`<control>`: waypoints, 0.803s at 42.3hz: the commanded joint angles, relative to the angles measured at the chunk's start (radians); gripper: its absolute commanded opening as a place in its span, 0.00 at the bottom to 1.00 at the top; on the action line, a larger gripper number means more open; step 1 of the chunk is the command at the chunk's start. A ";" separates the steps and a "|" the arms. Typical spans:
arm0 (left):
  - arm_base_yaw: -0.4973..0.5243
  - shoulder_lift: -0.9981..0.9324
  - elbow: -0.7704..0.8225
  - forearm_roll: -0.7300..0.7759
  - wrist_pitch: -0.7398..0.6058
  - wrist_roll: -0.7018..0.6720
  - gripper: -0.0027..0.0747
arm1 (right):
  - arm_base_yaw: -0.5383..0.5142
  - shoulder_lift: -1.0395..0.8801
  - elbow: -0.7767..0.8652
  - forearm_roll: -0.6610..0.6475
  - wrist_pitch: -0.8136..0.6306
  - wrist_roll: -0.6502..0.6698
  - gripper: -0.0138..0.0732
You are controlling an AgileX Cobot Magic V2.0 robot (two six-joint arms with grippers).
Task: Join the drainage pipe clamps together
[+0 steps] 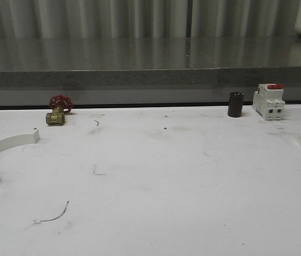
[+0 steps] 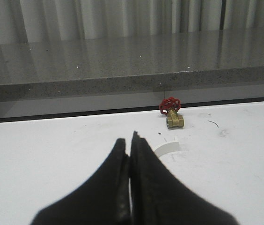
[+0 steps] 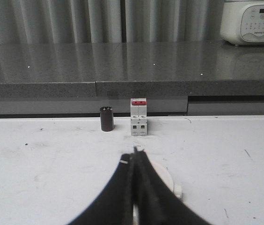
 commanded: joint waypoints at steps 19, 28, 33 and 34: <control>0.002 -0.011 0.024 -0.010 -0.086 0.000 0.01 | -0.004 -0.015 -0.005 -0.005 -0.087 -0.004 0.02; 0.002 -0.011 0.024 -0.010 -0.086 0.000 0.01 | -0.004 -0.015 -0.005 -0.005 -0.138 -0.004 0.02; 0.002 -0.011 0.022 -0.010 -0.113 0.000 0.01 | -0.004 -0.015 -0.008 -0.005 -0.146 -0.004 0.02; 0.002 -0.011 0.019 -0.011 -0.132 0.000 0.01 | -0.004 -0.015 -0.013 -0.005 -0.144 -0.004 0.02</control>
